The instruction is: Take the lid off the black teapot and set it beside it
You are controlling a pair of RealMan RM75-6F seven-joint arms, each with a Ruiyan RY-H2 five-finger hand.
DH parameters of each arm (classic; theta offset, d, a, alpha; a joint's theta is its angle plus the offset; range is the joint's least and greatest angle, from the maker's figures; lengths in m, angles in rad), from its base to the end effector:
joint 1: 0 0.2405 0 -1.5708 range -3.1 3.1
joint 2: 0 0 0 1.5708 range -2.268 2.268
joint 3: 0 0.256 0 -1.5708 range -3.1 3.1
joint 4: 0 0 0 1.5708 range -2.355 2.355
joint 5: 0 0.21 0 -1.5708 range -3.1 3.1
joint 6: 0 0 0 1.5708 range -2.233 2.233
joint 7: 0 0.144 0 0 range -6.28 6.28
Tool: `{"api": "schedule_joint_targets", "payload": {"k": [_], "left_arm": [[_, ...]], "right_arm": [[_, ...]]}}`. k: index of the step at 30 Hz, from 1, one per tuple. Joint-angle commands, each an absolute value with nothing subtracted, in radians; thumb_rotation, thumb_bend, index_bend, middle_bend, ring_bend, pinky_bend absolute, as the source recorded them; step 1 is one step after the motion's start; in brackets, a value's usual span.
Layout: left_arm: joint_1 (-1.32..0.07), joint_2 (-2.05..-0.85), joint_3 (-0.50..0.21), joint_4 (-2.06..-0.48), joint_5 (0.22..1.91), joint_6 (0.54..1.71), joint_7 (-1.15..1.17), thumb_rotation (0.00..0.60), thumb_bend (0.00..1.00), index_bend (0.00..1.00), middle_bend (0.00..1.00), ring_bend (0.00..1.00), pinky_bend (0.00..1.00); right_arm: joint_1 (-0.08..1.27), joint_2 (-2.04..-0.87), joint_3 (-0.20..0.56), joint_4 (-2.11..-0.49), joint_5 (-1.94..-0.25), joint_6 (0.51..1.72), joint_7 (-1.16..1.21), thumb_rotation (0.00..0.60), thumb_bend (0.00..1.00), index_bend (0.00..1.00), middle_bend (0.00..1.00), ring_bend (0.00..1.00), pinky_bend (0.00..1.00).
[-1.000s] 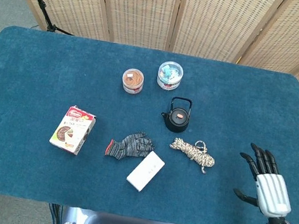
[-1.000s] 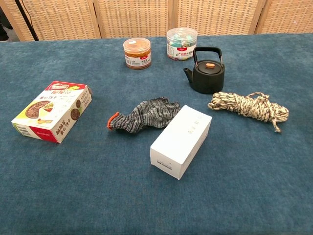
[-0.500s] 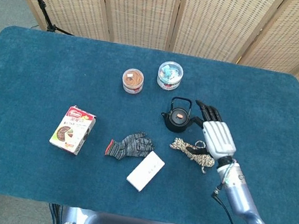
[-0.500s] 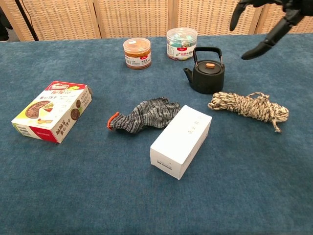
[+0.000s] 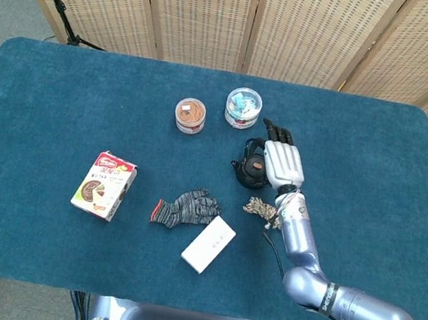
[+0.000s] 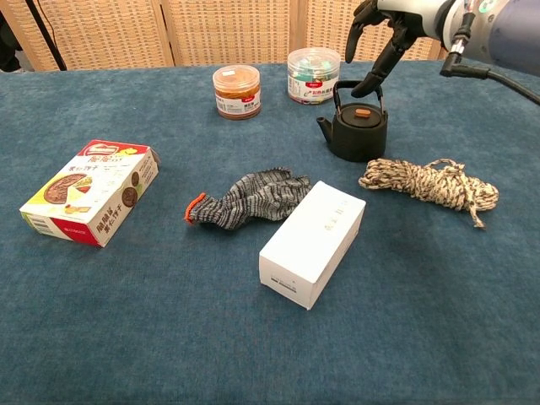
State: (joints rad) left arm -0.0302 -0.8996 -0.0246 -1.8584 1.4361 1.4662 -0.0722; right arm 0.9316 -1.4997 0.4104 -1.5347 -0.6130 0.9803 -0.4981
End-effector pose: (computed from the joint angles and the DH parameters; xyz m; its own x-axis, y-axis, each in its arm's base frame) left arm -0.2957 0.1563 0.2010 0.2952 0.0618 0.9534 0.9481 0.1042 -0.3003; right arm -0.0843 -0.4108 0.0318 0.2408 -0.2185 0.9457 -0.9661 -0.1478 0.2119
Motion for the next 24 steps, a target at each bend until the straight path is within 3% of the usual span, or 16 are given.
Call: {"api": "schedule_joint_targets", "payload": {"k": [1, 24], "left_arm": [[-0.032, -0.899, -0.025, -1.859, 1.433, 1.461, -0.073, 0.600, 0.00, 0.00, 0.00, 0.00, 0.00], [-0.038, -0.892, -0.021, -1.860, 1.435, 1.446, -0.083, 0.600, 0.00, 0.00, 0.00, 0.00, 0.00]], "right_arm": [[0.954, -1.531, 0.400, -1.490, -0.584, 0.968, -0.506, 0.600, 0.17, 0.45, 0.00, 0.00, 0.00], [1.020, -1.645, 0.372, -1.246, -0.454, 0.917, -0.524, 0.600, 0.28, 0.49, 0.00, 0.00, 0.00]]}}
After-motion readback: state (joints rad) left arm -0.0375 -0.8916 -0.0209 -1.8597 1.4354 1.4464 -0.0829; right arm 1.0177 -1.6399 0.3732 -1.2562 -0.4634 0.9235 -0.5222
